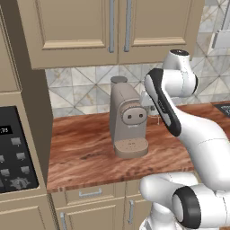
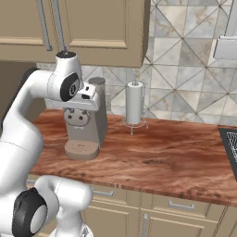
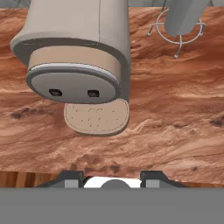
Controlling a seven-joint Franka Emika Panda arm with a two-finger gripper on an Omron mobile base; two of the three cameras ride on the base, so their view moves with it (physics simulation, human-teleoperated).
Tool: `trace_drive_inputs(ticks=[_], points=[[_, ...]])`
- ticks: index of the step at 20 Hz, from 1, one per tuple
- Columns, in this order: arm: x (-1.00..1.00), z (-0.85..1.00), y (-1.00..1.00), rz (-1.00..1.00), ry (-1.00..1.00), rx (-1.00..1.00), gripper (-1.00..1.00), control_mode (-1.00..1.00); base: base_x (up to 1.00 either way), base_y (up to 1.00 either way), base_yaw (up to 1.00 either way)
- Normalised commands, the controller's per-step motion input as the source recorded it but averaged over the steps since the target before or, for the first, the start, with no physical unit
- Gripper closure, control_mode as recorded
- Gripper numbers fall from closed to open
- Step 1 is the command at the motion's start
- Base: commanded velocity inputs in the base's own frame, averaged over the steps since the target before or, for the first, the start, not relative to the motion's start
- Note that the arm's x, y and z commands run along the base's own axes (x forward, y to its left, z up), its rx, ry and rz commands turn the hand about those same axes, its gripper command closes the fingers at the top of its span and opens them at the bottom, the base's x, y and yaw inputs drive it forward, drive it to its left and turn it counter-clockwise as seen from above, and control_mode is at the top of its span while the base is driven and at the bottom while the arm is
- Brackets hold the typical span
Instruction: Get the candle and the liquor from the cabinet and move them to the dining counter.
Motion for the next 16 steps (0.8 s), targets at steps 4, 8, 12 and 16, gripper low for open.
trace_drive_inputs(ticks=[4, 8, 12, 16], points=[[-0.18, -0.02, 0.04, 0.0, -0.02, 0.0, -1.0, -1.0, 0.0, 0.0, 0.0], [-0.59, -0.04, 0.19, 0.09, -0.34, -0.02, -1.0, -1.0, 0.0, 0.0, 0.0], [-0.51, 0.07, 0.06, 0.15, -0.42, -0.08, -1.0, -1.0, 0.0, 0.0, 0.0], [-0.08, 0.31, 0.04, 0.03, -0.44, -0.08, -1.0, -1.0, 0.0, 0.0, 0.0]])
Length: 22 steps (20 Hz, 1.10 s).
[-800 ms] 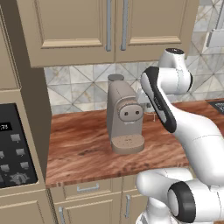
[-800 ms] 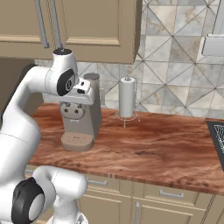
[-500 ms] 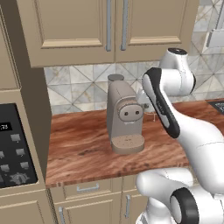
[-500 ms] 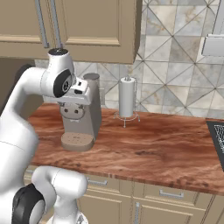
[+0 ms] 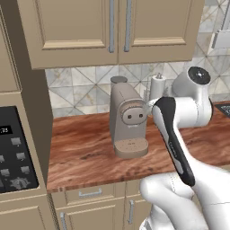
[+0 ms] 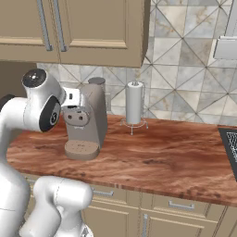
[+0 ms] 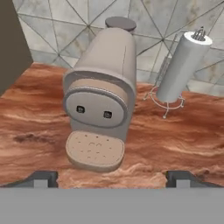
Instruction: Get the candle and the liquor from the cabinet and move them to the dining counter.
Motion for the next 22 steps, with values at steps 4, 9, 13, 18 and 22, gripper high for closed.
trace_drive_inputs(ticks=[4, 9, 13, 18, 22], points=[[0.0, 0.36, 0.12, 0.0, -0.38, -0.03, -1.0, -1.0, 0.0, 0.0, 0.0], [0.01, 0.48, 0.16, 0.0, -0.35, 0.0, -1.0, -1.0, 0.0, 0.0, 0.0], [0.02, 0.49, 0.15, -0.03, -0.26, 0.03, -1.0, -1.0, 0.0, 0.0, 0.0], [0.02, 0.59, 0.19, -0.07, -0.24, 0.03, -1.0, -1.0, 0.0, 0.0, 0.0], [0.03, 0.55, 0.37, -0.05, -0.21, 0.02, -1.0, -1.0, 0.0, 0.0, 0.0]])
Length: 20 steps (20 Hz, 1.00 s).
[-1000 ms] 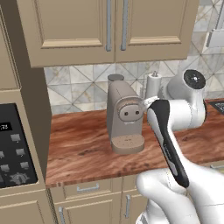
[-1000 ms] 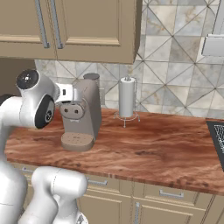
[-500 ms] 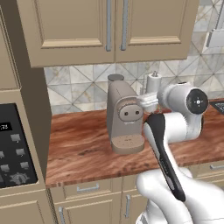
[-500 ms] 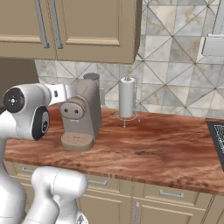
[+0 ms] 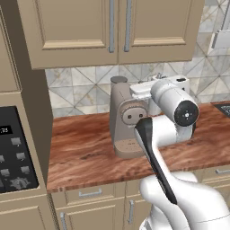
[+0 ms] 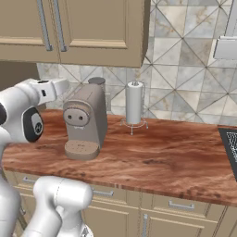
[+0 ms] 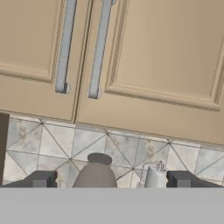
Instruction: Get the candle and the liquor from the cabinet and move them to the dining counter.
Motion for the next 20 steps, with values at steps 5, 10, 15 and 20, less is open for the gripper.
trace_drive_inputs(ticks=[5, 10, 15, 20], points=[[0.08, 0.64, 0.02, -0.05, -0.09, 0.07, -1.0, -1.0, 0.0, 0.0, 0.0], [0.35, 0.35, -0.01, 0.0, 0.0, 0.1, -1.0, -1.0, 0.0, 0.0, 0.0], [0.38, 0.13, 0.06, 0.0, -0.02, 0.06, -1.0, -1.0, 0.0, 0.0, 0.0], [0.22, 0.03, 0.22, 0.0, -0.13, 0.01, -1.0, -1.0, 0.0, 0.0, 0.0]])
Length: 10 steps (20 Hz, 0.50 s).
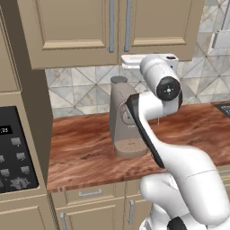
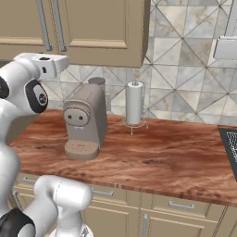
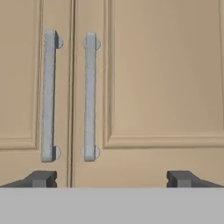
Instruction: Get the candle and the liquor from the cabinet and move them to the dining counter.
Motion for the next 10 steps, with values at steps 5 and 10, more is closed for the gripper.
trace_drive_inputs(ticks=[5, 10], points=[[0.2, 0.1, 0.26, 0.0, -0.14, 0.0, -1.0, -1.0, 0.0, 0.0, 0.0], [0.21, 0.18, 0.06, 0.0, -0.12, 0.0, -1.0, -1.0, 0.0, 0.0, 0.0]])
